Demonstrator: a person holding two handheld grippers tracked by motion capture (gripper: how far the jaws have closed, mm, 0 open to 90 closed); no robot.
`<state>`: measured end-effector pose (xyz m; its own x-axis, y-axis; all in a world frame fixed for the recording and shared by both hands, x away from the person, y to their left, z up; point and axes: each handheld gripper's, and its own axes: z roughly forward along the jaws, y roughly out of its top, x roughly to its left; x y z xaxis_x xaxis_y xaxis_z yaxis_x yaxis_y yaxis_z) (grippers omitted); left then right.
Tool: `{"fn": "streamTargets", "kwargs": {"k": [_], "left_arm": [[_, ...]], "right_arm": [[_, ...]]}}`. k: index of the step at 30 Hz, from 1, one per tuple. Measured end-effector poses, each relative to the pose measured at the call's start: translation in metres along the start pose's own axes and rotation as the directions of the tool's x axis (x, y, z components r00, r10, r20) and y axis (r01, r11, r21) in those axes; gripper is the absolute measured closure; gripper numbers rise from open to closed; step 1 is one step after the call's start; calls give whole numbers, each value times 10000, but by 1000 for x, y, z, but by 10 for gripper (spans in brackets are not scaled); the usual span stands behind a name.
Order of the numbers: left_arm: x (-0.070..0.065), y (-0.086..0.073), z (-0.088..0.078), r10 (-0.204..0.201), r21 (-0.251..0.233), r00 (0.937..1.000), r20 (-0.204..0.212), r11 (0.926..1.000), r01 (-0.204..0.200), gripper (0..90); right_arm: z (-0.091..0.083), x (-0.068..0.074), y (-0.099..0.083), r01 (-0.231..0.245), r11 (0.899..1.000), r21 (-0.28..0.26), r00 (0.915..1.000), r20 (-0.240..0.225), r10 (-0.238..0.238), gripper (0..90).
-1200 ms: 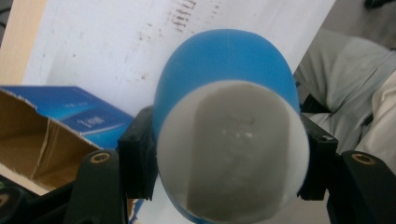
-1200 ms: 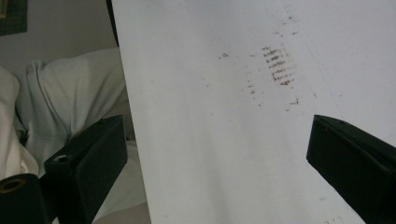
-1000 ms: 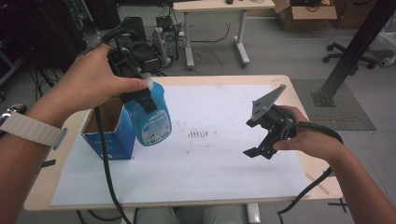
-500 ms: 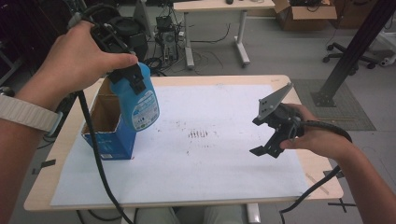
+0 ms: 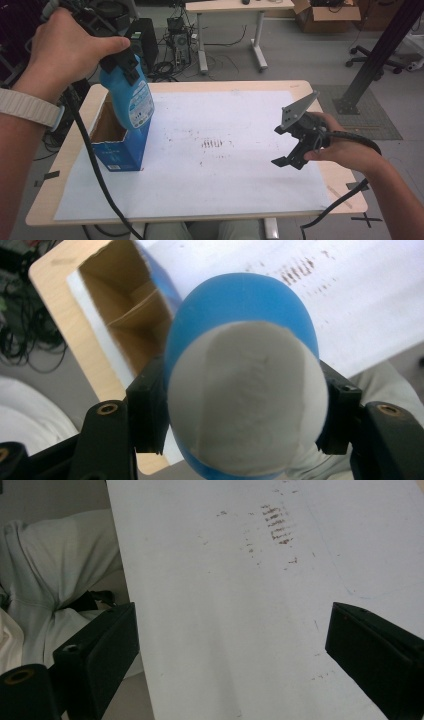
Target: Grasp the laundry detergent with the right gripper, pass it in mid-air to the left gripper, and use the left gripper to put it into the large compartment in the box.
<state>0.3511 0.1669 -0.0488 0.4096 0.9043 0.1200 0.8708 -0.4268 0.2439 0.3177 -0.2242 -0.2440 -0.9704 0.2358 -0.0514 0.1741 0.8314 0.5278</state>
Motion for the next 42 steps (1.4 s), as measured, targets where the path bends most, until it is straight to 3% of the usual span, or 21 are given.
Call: {"fn": "streamTargets", "kwargs": {"k": [9, 22, 42], "left_arm": [[21, -3, 5, -1036, 52, 9945, -154, 9946, 1037, 377], [47, -4, 15, -2318, -88, 9718, -430, 9728, 2317, 377], [75, -2, 64, -2889, -147, 9534, -870, 9573, 2887, 378]], "right_arm": [[2, -1, 1, 104, 9999, 41, 9999, -72, -104, 70], [8, -4, 1, 158, 9998, 115, 9996, -215, -155, 73], [14, -9, -4, -11, 9994, 338, 9993, -381, 24, 72]]}}
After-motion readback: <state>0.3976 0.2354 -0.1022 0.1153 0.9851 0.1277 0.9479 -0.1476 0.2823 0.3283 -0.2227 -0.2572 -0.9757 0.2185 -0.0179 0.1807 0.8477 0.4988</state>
